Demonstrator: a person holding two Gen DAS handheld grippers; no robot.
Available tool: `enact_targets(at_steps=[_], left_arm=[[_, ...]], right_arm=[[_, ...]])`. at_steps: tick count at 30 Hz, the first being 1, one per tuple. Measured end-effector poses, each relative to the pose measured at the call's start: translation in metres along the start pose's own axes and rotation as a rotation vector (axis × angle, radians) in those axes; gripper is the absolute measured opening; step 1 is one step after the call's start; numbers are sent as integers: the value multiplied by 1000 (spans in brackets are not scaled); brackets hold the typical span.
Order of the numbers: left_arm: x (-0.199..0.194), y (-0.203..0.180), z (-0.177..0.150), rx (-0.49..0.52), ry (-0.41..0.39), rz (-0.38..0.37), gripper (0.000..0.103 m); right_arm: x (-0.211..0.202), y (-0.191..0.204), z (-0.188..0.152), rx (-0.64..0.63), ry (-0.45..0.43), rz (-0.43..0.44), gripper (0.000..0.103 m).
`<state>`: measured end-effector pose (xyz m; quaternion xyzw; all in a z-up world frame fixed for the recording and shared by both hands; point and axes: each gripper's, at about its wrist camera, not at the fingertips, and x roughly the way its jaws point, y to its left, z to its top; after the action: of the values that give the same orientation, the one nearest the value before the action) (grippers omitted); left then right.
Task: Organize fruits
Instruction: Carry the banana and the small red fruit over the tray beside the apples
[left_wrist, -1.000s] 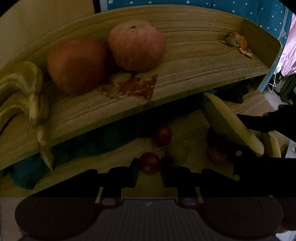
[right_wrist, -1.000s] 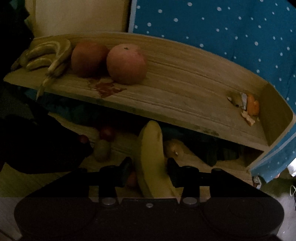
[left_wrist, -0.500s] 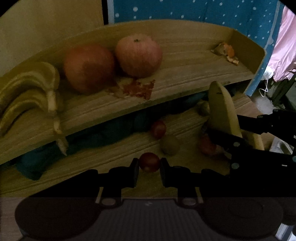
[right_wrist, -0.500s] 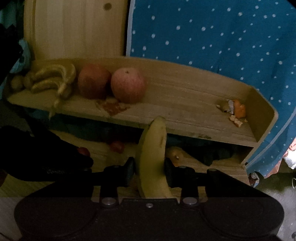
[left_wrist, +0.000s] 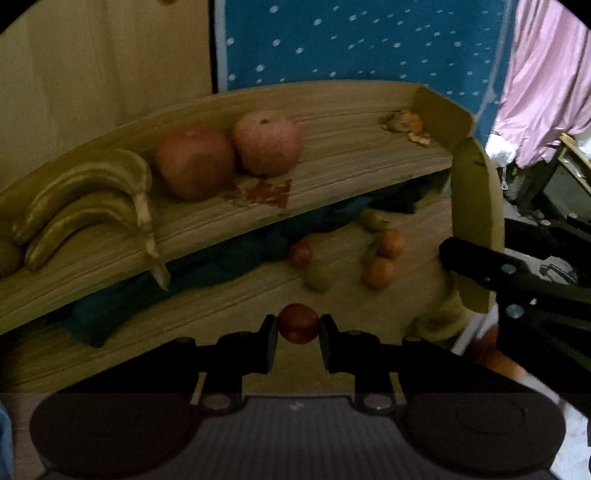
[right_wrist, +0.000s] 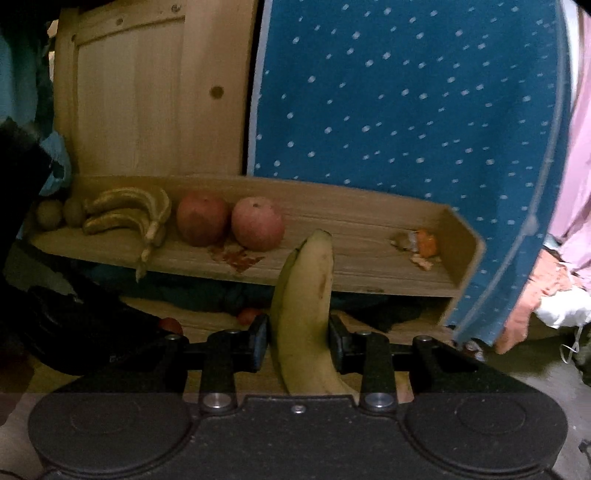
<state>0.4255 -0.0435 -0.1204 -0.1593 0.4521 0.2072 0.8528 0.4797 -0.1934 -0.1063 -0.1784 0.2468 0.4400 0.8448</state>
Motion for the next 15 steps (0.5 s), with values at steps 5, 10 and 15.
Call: enact_targets(at_steps=[5, 10, 15], left_arm=[[-16, -12, -12, 46, -22, -57, 27], [-28, -30, -25, 106, -23, -129, 27], [-28, -56, -33, 156, -1, -191, 27]], right_arm=[[-36, 3, -12, 18, -3, -85, 35], [-68, -4, -26, 44, 10, -180, 35], [-88, -25, -42, 77, 41, -244, 35]])
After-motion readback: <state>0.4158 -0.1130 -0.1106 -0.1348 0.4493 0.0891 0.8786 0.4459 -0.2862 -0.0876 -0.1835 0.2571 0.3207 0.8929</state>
